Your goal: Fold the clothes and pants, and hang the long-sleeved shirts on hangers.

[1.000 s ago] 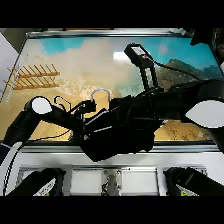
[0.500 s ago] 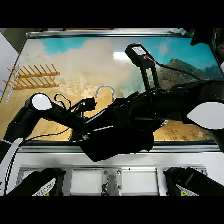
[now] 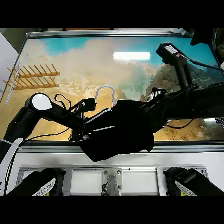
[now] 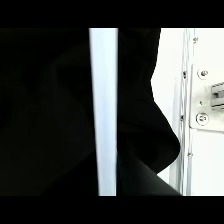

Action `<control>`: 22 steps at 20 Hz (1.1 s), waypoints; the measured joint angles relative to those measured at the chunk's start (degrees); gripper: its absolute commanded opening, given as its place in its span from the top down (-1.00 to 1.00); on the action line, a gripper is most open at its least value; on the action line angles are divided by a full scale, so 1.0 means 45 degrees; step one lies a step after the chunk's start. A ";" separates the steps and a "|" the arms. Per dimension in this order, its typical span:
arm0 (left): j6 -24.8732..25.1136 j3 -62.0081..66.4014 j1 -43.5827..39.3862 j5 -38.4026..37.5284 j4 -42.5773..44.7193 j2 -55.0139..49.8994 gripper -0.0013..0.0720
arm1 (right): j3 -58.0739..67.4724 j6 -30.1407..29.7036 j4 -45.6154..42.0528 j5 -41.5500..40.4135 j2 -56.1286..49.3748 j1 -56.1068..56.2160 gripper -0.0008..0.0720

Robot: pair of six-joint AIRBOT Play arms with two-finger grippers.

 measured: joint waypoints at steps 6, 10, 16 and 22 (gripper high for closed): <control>0.0029 0.0000 0.0000 0.0019 0.0005 0.0000 0.92 | 0.0005 -0.2846 0.2268 0.0554 -0.0306 -0.2807 -0.71; 0.0019 0.0000 0.0000 0.0019 0.0005 0.0000 0.92 | 0.0000 -0.5153 0.2667 0.0350 -0.0413 -0.3546 -0.71; -0.0010 0.0000 0.0000 0.0019 0.0005 0.0000 0.92 | -0.1258 -0.9675 0.4308 0.1360 -0.0563 -0.6907 -0.71; -0.0010 0.0000 0.0000 0.0019 0.0005 0.0000 0.92 | -0.3473 -1.4100 0.7640 0.2973 -0.1763 -1.1633 -0.72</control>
